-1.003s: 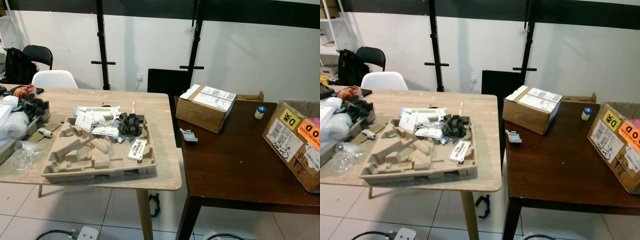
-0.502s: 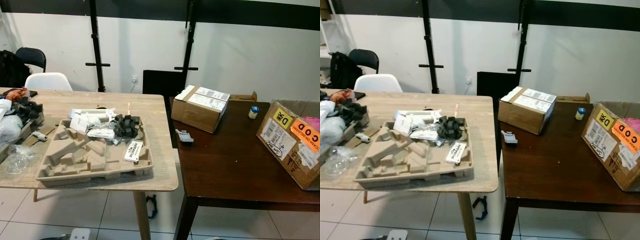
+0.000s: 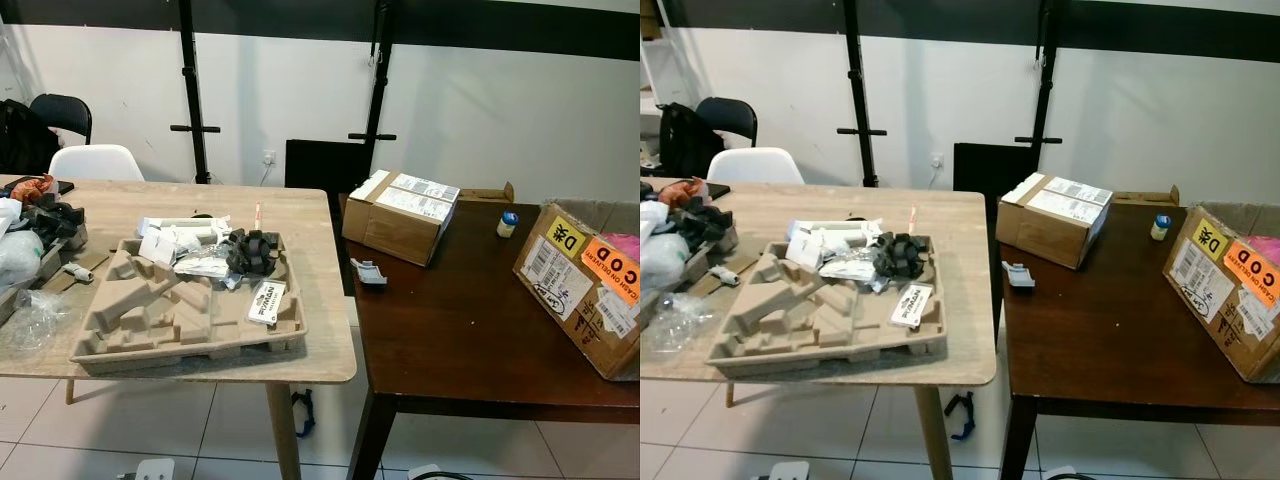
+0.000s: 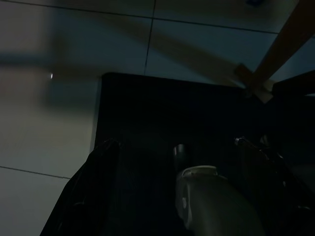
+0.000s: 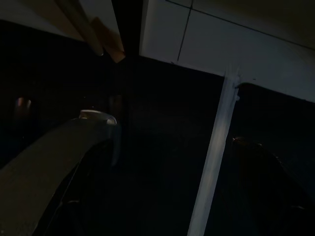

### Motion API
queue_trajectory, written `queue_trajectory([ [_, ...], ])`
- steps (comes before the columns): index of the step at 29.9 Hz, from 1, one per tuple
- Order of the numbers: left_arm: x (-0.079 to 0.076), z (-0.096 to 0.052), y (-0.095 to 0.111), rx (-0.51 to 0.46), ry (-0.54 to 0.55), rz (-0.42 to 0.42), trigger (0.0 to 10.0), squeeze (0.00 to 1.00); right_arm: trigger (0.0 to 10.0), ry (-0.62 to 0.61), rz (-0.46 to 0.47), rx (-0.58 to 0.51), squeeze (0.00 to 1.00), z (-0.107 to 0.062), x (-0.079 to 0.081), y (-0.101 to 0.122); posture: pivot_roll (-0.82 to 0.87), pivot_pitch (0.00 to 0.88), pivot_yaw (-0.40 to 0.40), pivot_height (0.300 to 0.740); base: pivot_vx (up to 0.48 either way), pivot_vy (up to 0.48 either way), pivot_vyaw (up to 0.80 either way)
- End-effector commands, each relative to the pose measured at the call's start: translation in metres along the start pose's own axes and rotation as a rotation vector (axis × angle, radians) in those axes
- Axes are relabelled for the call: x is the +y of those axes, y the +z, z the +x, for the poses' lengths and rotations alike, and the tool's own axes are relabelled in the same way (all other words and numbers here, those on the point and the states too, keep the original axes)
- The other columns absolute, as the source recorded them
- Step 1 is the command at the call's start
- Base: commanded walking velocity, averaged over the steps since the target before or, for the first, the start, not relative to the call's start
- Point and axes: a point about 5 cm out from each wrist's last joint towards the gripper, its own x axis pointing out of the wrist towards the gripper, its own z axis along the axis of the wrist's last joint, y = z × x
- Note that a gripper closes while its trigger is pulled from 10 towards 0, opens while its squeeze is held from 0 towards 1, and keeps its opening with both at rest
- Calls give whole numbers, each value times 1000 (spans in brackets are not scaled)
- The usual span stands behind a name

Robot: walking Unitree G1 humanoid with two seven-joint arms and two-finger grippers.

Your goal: Picking trash to rubbish bin

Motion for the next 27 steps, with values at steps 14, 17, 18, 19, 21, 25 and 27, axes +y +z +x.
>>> queue_trajectory([
  [14, -5, 1, -1, 1, -23, 13, 10000, 0, 10000, 5, 15, 0, 0, 1, 1, 0, 38, 46, -37, 740, -302, 0, 0],
  [17, -6, 1, 0, -1, -26, 16, 10000, 0, 10000, 3, 15, 2, 0, 0, 0, 0, 35, 49, -38, 740, -390, 0, 0],
  [18, -6, 1, 0, -2, -26, 16, 10000, 0, 10000, 3, 15, 2, 0, 0, 0, -1, 35, 49, -38, 740, -390, 0, 0],
  [19, -6, 1, 1, -3, -27, 16, 10000, 0, 10000, 3, 15, 2, 0, 0, 0, -1, 35, 49, -38, 740, -390, 0, 0],
  [21, -6, 2, 2, -5, -28, 17, 10000, 0, 10000, 3, 16, 2, 0, 0, 0, -1, 35, 50, -38, 740, -392, 0, 0],
  [25, -7, 2, 2, -7, -31, 20, 10000, 0, 10000, 5, 17, -1, 0, 1, 0, 1, 34, 51, -39, 740, -388, 0, 0],
  [27, -7, 2, 2, -7, -31, 20, 10000, 0, 10000, 6, 17, -2, 0, 1, 1, 1, 34, 51, -39, 740, -388, 0, 0],
])
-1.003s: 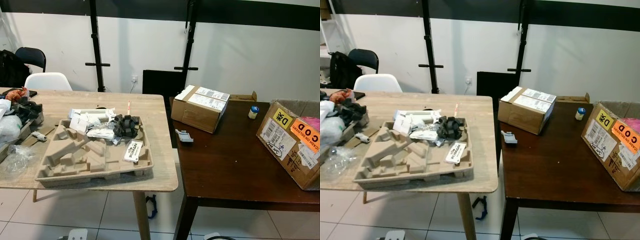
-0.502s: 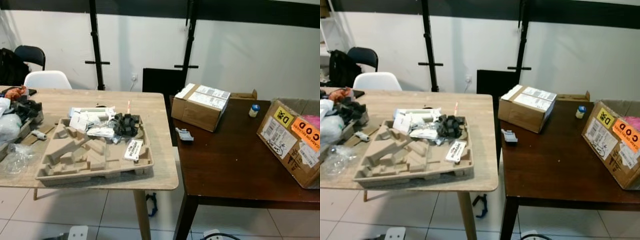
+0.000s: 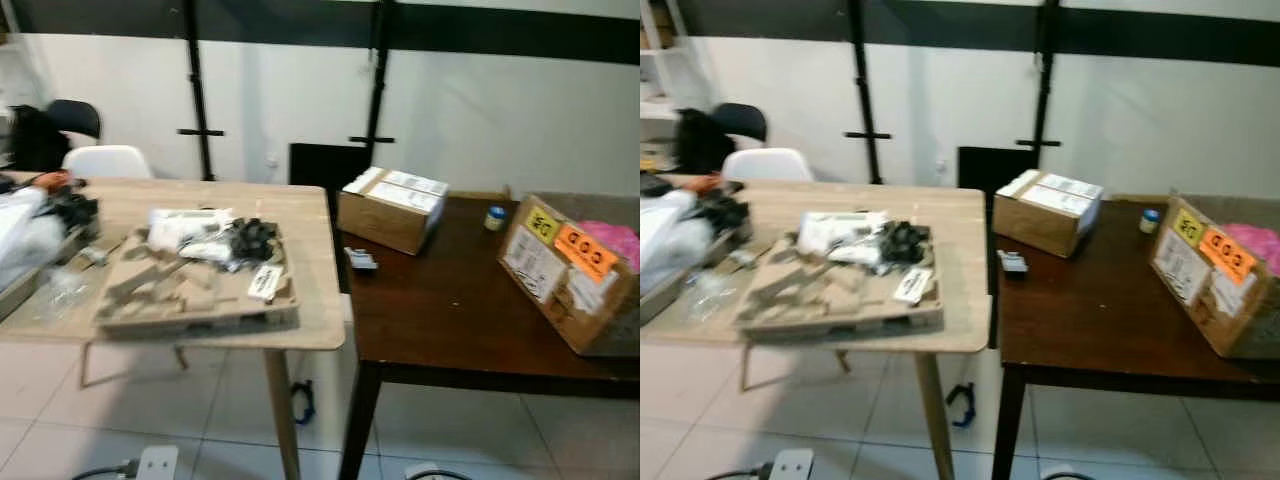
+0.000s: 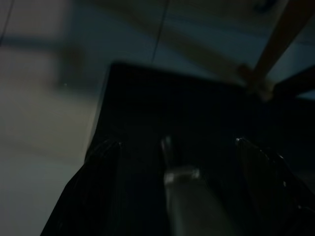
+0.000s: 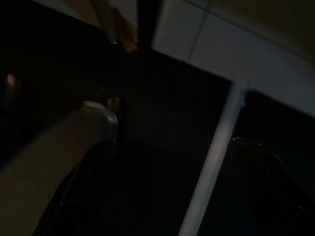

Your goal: Picking trash to rubbish bin

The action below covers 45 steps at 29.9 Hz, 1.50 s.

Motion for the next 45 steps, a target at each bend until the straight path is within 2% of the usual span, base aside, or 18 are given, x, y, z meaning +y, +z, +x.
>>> queue_trajectory([
  [1, -2, 0, -4, 20, -3, 1, 10000, 0, 10000, 2, 21, 8, 0, 0, 2, -4, 34, 52, -39, 740, -382, 0, 0],
  [19, 1, 1, -2, 29, 0, -3, 10000, 0, 10000, 10, 27, -3, 0, 0, 3, 1, 34, 55, -44, 740, -18, 0, 0],
  [24, 2, 1, -2, 30, 9, 5, 10000, 0, 10000, 13, 29, -3, 0, 0, 4, 1, 36, 53, -45, 740, 249, 0, 0],
  [32, -2, 2, 7, -23, -7, 0, 10000, 0, 10000, 10, 31, -5, 0, 0, 3, 2, 41, 50, -41, 740, 0, 0, 0],
  [45, -5, 3, 11, -36, -28, 24, 10000, 0, 10000, 18, 43, -17, 0, 1, 6, 3, 42, 49, -34, 740, 0, 0, 0],
])
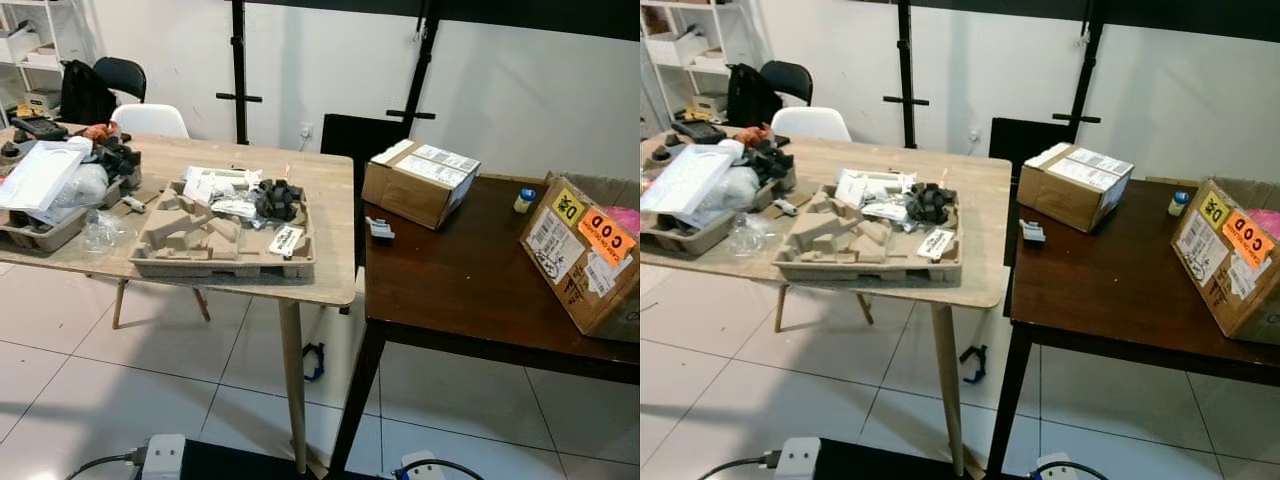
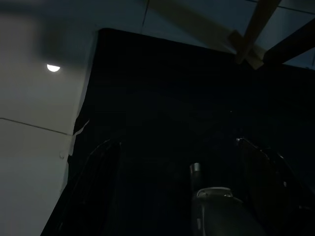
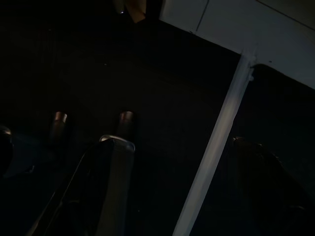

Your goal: Picking trash to rubbish bin

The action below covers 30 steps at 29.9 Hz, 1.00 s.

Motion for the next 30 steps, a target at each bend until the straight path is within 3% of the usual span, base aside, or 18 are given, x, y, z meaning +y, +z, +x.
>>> queue_trajectory([
  [1, -1, -1, -6, 16, -4, 6, 10000, 0, 10000, -4, 16, 19, 0, -1, -2, -7, 42, 48, -35, 740, 0, 0, 0],
  [17, -2, -1, -4, 7, -11, 4, 10000, 0, 10000, -20, 10, 14, 0, -2, -10, -6, 41, 47, -33, 740, 0, 0, 0],
  [25, -2, 0, -3, 6, -22, 12, 10000, 0, 10000, -17, 12, 15, 0, -2, -7, -7, 41, 48, -32, 740, 0, 461, 0],
  [30, -3, 0, 1, -11, -39, 43, 10000, 0, 10000, -13, 15, 14, 0, -1, -6, -6, 43, 49, -32, 740, 0, 0, 0],
])
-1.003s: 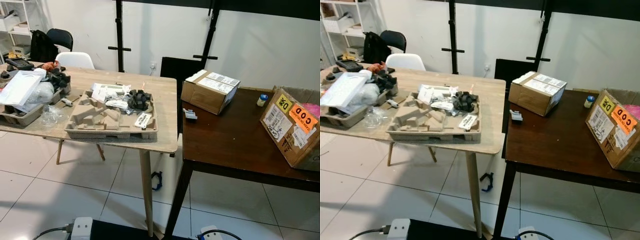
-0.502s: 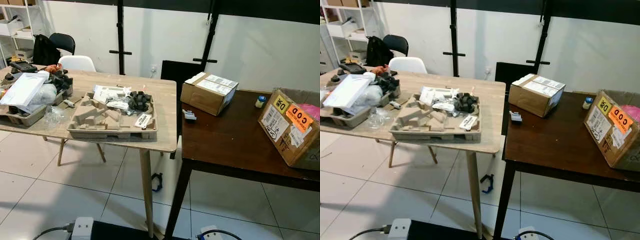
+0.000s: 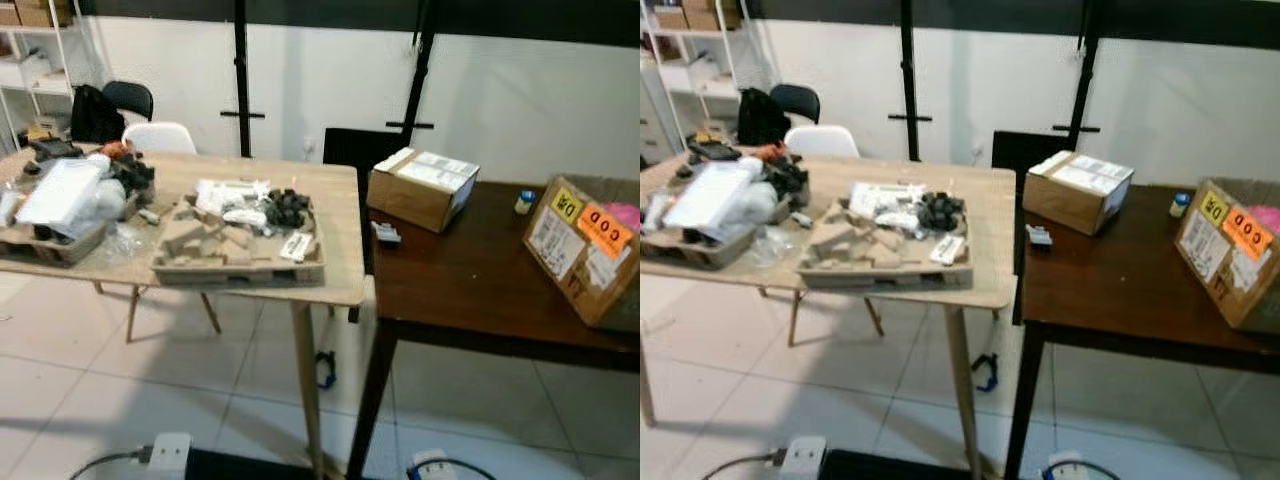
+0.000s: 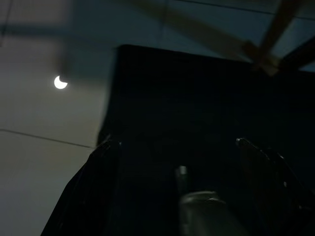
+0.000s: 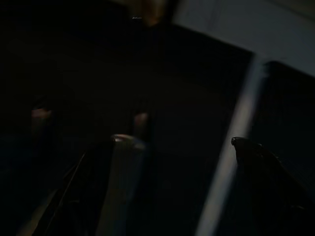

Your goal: Picking trash to rubbish bin

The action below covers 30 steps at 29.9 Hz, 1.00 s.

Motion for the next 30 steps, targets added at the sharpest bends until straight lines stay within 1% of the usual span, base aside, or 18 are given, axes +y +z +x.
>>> queue_trajectory([
  [1, -1, -1, -3, 17, -12, 36, 10000, 0, 10000, -4, -3, 7, 0, 0, -1, -2, 43, 49, -32, 740, 0, 0, 0],
  [2, -1, -1, -4, 22, -17, 43, 10000, 0, 10000, -4, -3, 7, 0, 0, -1, -2, 43, 50, -31, 740, 0, 0, 0],
  [6, -2, 0, -4, 31, -20, 65, 10000, 0, 10000, -7, 0, 9, 0, -1, -2, -3, 42, 49, -29, 740, 0, -480, 0],
  [9, -2, 0, -5, 33, -17, 61, 10000, 0, 10000, -8, 0, 10, 0, -1, -2, -4, 41, 48, -28, 740, 0, -480, 0],
  [10, -1, 0, -5, 30, -5, 34, 10000, 0, 10000, -9, 0, 11, 0, -1, -3, -4, 41, 48, -28, 740, 0, 0, 0],
  [12, 0, 0, -5, 34, 14, 26, 10000, 0, 10000, -11, 1, 12, 0, -1, -3, -5, 41, 49, -29, 740, 0, 0, 0],
  [15, 0, 0, -4, 31, 3, 43, 10000, 0, 10000, -10, 0, 13, 0, -1, -3, -5, 42, 49, -29, 740, 0, 0, 0],
  [24, 1, -1, -5, 25, 17, 34, 10000, 0, 10000, -5, -10, 7, 0, -1, -2, -3, 41, 46, -30, 740, 0, 0, 0],
  [27, 5, -2, -3, 8, 20, 37, 10000, 0, 10000, 27, -83, -24, 0, 0, 1, 4, 42, 42, -30, 740, 0, 0, 0],
  [28, 7, -2, 1, -22, 2, 54, 10000, 0, 10000, 57, -107, -48, 0, 0, 3, 10, 44, 41, -31, 740, 0, 0, 0],
  [29, 7, -2, 4, -43, -12, 67, 10000, 0, 10000, 77, -121, -64, 0, 1, 4, 13, 44, 41, -31, 740, 0, 0, 0],
  [30, 7, -2, 4, -43, -12, 67, 10000, 0, 10000, 77, -121, -64, 0, 1, 4, 13, 44, 41, -31, 740, 0, 0, 0],
])
